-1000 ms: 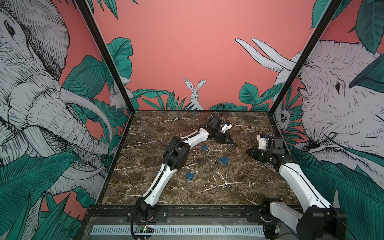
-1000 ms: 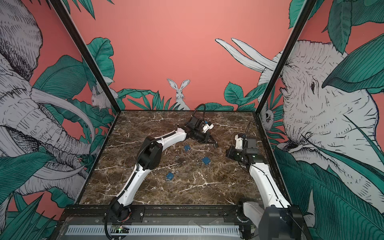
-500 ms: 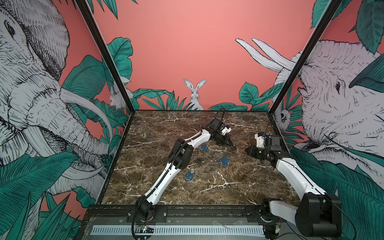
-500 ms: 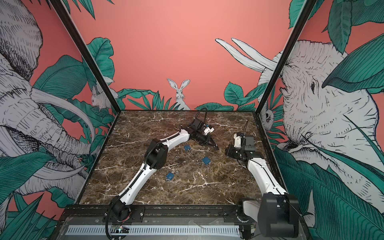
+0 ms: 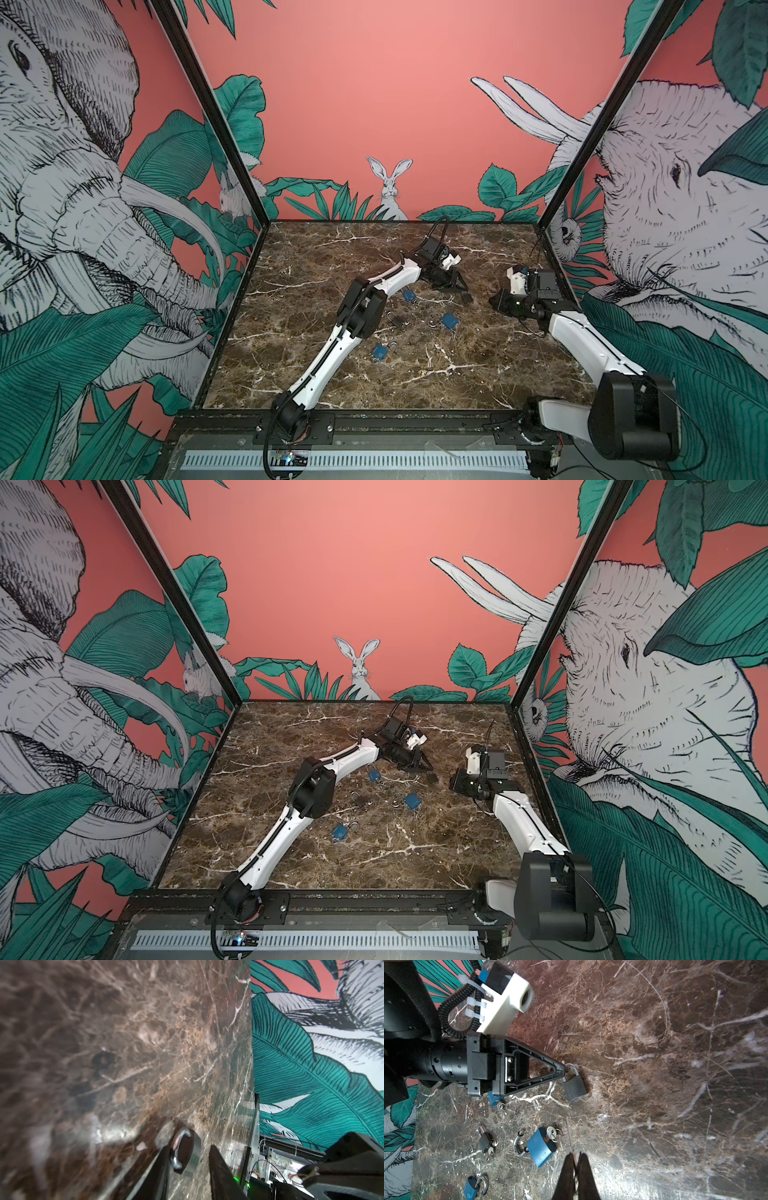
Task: Lock with the key
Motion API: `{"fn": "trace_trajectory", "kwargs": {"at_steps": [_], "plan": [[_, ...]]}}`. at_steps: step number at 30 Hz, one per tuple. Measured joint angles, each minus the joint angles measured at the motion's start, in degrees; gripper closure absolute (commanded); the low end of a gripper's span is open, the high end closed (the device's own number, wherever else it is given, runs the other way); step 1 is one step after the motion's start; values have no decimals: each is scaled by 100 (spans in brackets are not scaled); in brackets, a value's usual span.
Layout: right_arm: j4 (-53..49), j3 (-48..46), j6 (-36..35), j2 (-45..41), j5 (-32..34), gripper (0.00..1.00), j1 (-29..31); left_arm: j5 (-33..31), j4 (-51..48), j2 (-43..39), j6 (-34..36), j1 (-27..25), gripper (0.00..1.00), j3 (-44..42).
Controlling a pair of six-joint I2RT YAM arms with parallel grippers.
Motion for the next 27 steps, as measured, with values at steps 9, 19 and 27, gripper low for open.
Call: {"fn": "trace_trajectory", "kwargs": {"at_steps": [9, 19, 27], "plan": [[68, 494, -131, 822, 90, 100, 96, -365, 612, -767, -192, 437, 65, -1191], [352, 850, -181, 1836, 323, 100, 422, -682, 1602, -2559, -251, 715, 65, -2656], [673, 922, -122, 2334, 420, 99, 442, -588, 2557, -3397, -448, 750, 65, -3563]]}}
